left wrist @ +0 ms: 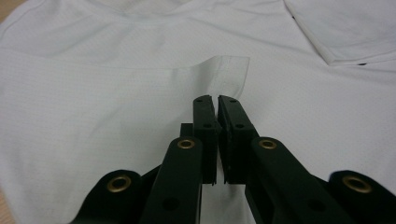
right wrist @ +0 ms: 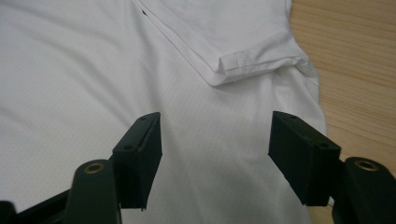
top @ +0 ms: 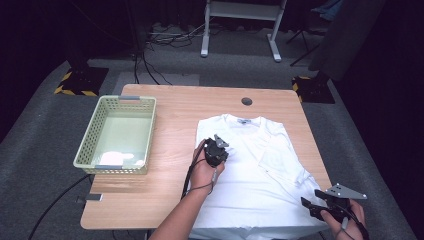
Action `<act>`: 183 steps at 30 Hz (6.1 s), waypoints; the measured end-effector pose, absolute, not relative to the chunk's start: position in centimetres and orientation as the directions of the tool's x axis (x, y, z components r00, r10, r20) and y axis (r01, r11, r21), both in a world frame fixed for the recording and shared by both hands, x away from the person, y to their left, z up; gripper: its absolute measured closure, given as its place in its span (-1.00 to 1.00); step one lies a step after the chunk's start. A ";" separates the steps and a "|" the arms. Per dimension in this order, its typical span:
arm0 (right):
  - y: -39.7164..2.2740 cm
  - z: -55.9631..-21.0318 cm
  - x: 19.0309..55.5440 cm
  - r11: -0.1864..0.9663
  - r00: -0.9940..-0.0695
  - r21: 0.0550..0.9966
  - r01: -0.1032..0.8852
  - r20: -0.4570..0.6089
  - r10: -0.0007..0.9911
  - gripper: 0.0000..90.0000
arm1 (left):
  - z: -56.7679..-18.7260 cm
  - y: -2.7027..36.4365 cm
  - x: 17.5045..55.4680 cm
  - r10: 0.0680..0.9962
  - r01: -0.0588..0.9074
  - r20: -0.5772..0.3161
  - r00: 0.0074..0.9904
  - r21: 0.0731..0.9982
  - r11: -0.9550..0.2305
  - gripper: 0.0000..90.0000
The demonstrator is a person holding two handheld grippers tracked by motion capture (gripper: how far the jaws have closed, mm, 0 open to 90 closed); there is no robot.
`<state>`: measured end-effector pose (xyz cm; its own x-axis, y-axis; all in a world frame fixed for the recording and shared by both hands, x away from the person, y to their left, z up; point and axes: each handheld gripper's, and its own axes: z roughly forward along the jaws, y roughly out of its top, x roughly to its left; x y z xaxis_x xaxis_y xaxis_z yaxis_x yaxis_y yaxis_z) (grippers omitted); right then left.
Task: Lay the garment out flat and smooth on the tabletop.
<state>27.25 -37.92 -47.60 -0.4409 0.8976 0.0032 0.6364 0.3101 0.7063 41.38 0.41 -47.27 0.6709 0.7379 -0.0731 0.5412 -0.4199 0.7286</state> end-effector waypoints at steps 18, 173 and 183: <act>-35.9 -47.0 28.8 0.341 -0.483 0.715 0.610 -0.006 0.876 -0.22 | -43.1 6.9 39.8 0.783 0.530 -0.104 0.613 0.789 -0.310 0.91; -32.2 -44.0 39.9 0.501 -0.626 0.697 0.512 -0.097 0.774 0.97 | -48.6 13.2 29.3 0.835 0.552 -0.012 0.550 0.756 -0.353 -0.07; -35.3 -42.1 40.0 0.461 -0.554 0.715 0.526 -0.123 0.823 0.98 | -48.4 12.1 30.3 0.814 0.541 -0.017 0.581 0.755 -0.370 -0.08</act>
